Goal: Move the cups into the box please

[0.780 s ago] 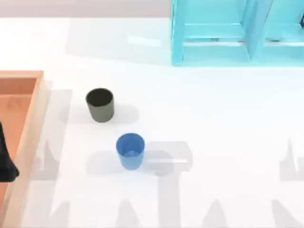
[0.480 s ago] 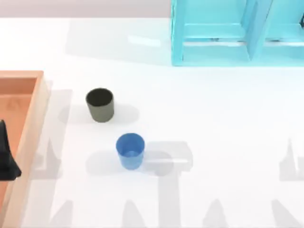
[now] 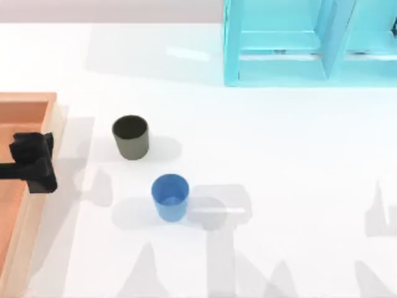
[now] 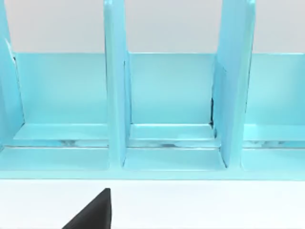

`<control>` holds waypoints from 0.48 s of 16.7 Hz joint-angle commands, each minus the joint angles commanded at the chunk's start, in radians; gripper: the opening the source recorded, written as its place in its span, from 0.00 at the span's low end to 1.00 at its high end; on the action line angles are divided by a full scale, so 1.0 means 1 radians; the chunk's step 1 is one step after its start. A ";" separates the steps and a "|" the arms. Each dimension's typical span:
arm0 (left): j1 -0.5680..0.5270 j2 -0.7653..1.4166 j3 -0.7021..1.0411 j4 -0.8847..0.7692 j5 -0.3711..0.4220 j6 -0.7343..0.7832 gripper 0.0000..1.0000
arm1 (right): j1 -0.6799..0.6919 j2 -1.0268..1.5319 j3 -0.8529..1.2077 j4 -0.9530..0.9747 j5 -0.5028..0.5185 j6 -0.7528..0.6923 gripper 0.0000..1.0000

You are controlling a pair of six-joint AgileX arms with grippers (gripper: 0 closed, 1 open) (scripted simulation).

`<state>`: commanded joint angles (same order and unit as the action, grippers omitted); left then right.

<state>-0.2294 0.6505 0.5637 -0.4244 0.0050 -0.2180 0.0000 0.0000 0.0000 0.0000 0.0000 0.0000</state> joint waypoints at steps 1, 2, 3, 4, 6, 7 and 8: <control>-0.033 0.097 0.081 -0.061 0.000 -0.031 1.00 | 0.000 0.000 0.000 0.000 0.000 0.000 1.00; -0.066 0.191 0.162 -0.122 0.000 -0.062 1.00 | 0.000 0.000 0.000 0.000 0.000 0.000 1.00; -0.100 0.284 0.248 -0.184 0.000 -0.094 1.00 | 0.000 0.000 0.000 0.000 0.000 0.000 1.00; -0.133 0.378 0.334 -0.246 0.000 -0.125 1.00 | 0.000 0.000 0.000 0.000 0.000 0.000 1.00; -0.200 0.566 0.503 -0.366 0.000 -0.187 1.00 | 0.000 0.000 0.000 0.000 0.000 0.000 1.00; -0.233 0.656 0.586 -0.424 0.000 -0.217 1.00 | 0.000 0.000 0.000 0.000 0.000 0.000 1.00; -0.264 0.744 0.666 -0.480 -0.001 -0.246 1.00 | 0.000 0.000 0.000 0.000 0.000 0.000 1.00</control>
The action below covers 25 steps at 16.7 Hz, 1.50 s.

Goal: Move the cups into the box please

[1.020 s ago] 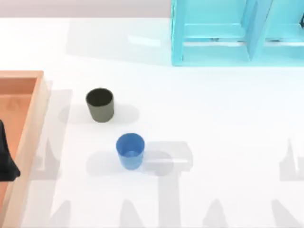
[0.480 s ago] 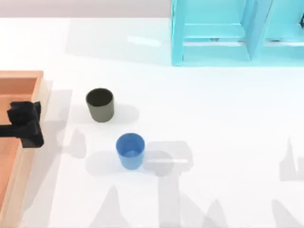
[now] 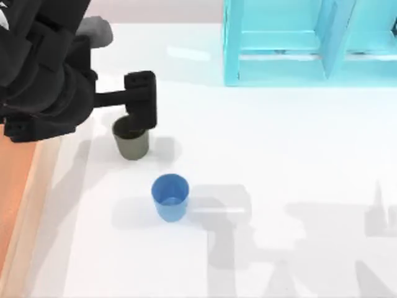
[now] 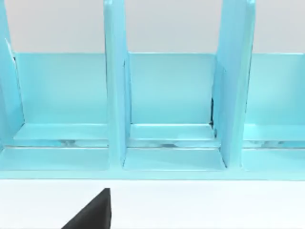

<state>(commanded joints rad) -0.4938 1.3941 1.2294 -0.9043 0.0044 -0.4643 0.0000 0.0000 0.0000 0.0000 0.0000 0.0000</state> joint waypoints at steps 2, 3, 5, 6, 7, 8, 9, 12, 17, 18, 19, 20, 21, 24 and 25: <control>-0.058 0.163 0.150 -0.106 -0.001 -0.056 1.00 | 0.000 0.000 0.000 0.000 0.000 0.000 1.00; -0.085 0.240 0.218 -0.155 -0.002 -0.082 1.00 | 0.000 0.000 0.000 0.000 0.000 0.000 1.00; -0.132 0.382 0.340 -0.245 -0.002 -0.130 1.00 | 0.000 0.000 0.000 0.000 0.000 0.000 1.00; -0.153 0.445 0.394 -0.285 -0.003 -0.152 1.00 | 0.000 0.000 0.000 0.000 0.000 0.000 1.00; -0.171 0.500 0.441 -0.321 -0.003 -0.171 1.00 | 0.000 0.000 0.000 0.000 0.000 0.000 1.00; -0.187 0.547 0.481 -0.352 -0.003 -0.187 1.00 | 0.000 0.000 0.000 0.000 0.000 0.000 1.00; -0.200 0.586 0.514 -0.378 -0.003 -0.200 1.00 | 0.000 0.000 0.000 0.000 0.000 0.000 1.00; -0.221 0.647 0.568 -0.420 -0.003 -0.223 1.00 | 0.000 0.000 0.000 0.000 0.000 0.000 1.00; -0.217 0.648 0.569 -0.421 -0.003 -0.223 1.00 | 0.000 0.000 0.000 0.000 0.000 0.000 1.00; -0.217 0.649 0.566 -0.417 -0.003 -0.223 1.00 | 0.000 0.000 0.000 0.000 0.000 0.000 1.00; -0.218 0.652 0.553 -0.404 -0.003 -0.222 1.00 | 0.000 0.000 0.000 0.000 0.000 0.000 1.00; -0.218 0.657 0.532 -0.380 -0.003 -0.221 1.00 | 0.000 0.000 0.000 0.000 0.000 0.000 1.00; -0.218 0.663 0.506 -0.348 -0.003 -0.220 1.00 | 0.000 0.000 0.000 0.000 0.000 0.000 1.00; -0.218 0.687 0.411 -0.222 -0.003 -0.220 1.00 | 0.000 0.000 0.000 0.000 0.000 0.000 1.00; -0.218 0.697 0.377 -0.175 -0.003 -0.220 1.00 | 0.000 0.000 0.000 0.000 0.000 0.000 1.00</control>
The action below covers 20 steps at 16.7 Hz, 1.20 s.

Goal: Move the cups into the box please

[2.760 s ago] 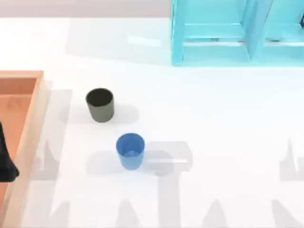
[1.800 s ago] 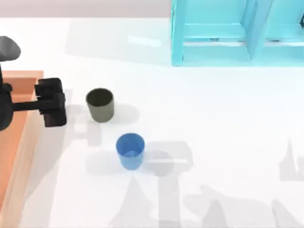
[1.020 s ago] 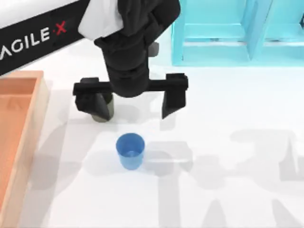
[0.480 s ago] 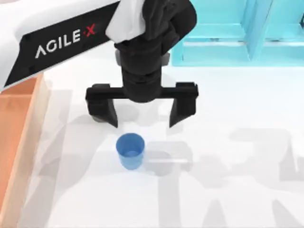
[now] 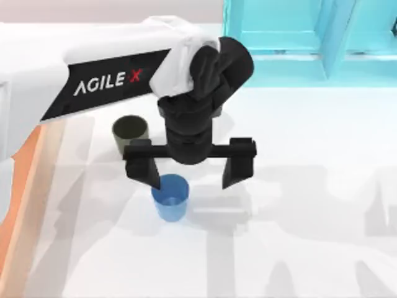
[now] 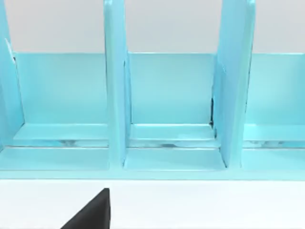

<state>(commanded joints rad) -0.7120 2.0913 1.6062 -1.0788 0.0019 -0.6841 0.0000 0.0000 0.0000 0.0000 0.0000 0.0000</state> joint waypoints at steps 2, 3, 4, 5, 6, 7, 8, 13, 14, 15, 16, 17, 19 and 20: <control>0.000 0.017 -0.061 0.078 0.000 0.000 1.00 | 0.000 0.000 0.000 0.000 0.000 0.000 1.00; -0.001 0.023 -0.082 0.101 0.000 0.000 1.00 | 0.000 0.000 0.000 0.000 0.000 0.000 1.00; -0.001 0.027 -0.094 0.114 0.000 0.000 1.00 | 0.000 0.000 0.000 0.000 0.000 0.000 1.00; -0.001 0.028 -0.096 0.117 0.000 -0.001 1.00 | 0.000 0.000 0.000 0.000 0.000 0.000 1.00; -0.001 0.028 -0.096 0.117 0.000 -0.001 1.00 | 0.000 0.000 0.000 0.000 0.000 0.000 1.00; -0.001 0.028 -0.096 0.117 0.000 -0.001 1.00 | 0.000 0.000 0.000 0.000 0.000 0.000 1.00; -0.001 0.028 -0.096 0.117 0.000 -0.001 1.00 | 0.000 0.000 0.000 0.000 0.000 0.000 1.00; -0.001 0.028 -0.096 0.117 0.000 -0.001 0.62 | 0.000 0.000 0.000 0.000 0.000 0.000 1.00; -0.001 0.028 -0.096 0.117 0.000 -0.001 0.55 | 0.000 0.000 0.000 0.000 0.000 0.000 1.00; -0.001 0.028 -0.096 0.117 0.000 -0.001 0.47 | 0.000 0.000 0.000 0.000 0.000 0.000 1.00; -0.001 0.028 -0.096 0.117 0.000 -0.001 0.40 | 0.000 0.000 0.000 0.000 0.000 0.000 1.00; -0.001 0.028 -0.096 0.117 0.000 -0.001 0.32 | 0.000 0.000 0.000 0.000 0.000 0.000 1.00; -0.001 0.028 -0.096 0.117 0.000 -0.001 0.17 | 0.000 0.000 0.000 0.000 0.000 0.000 1.00; -0.001 0.028 -0.096 0.117 0.000 -0.001 0.10 | 0.000 0.000 0.000 0.000 0.000 0.000 1.00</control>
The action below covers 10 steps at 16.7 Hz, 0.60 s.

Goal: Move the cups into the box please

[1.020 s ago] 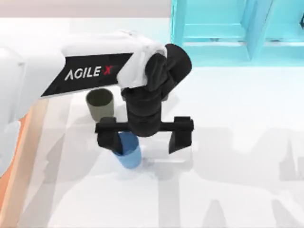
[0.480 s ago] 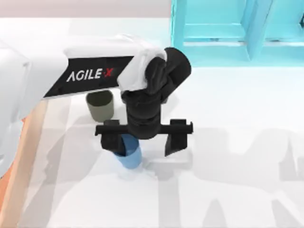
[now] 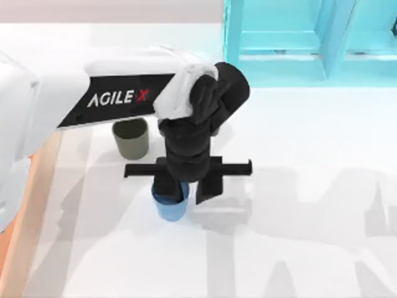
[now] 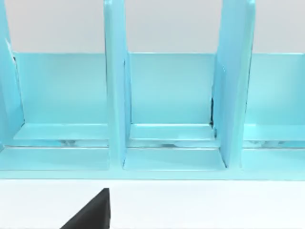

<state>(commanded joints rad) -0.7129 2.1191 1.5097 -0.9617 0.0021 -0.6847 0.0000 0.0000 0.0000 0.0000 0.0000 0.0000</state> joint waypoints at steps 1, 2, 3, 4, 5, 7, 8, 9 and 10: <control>0.000 0.000 0.000 0.000 0.000 0.000 0.02 | 0.000 0.000 0.000 0.000 0.000 0.000 1.00; 0.000 0.000 0.000 0.000 0.000 0.000 0.00 | 0.000 0.000 0.000 0.000 0.000 0.000 1.00; 0.000 0.000 0.000 0.000 0.000 0.000 0.00 | 0.000 0.000 0.000 0.000 0.000 0.000 1.00; 0.000 0.000 0.000 0.000 0.000 0.000 0.00 | 0.000 0.000 0.000 0.000 0.000 0.000 1.00; 0.000 0.000 0.000 0.000 0.000 0.000 0.00 | 0.000 0.000 0.000 0.000 0.000 0.000 1.00; 0.000 0.000 0.000 0.000 0.000 0.000 0.00 | 0.000 0.000 0.000 0.000 0.000 0.000 1.00; 0.000 0.000 0.000 0.000 0.000 0.000 0.00 | 0.000 0.000 0.000 0.000 0.000 0.000 1.00; 0.000 0.000 0.000 0.000 0.000 0.000 0.00 | 0.000 0.000 0.000 0.000 0.000 0.000 1.00; 0.001 -0.002 0.000 0.000 0.000 0.001 0.00 | 0.000 0.000 0.000 0.000 0.000 0.000 1.00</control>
<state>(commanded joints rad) -0.7120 2.1175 1.5097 -0.9618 0.0017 -0.6835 0.0000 0.0000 0.0000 0.0000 0.0000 0.0000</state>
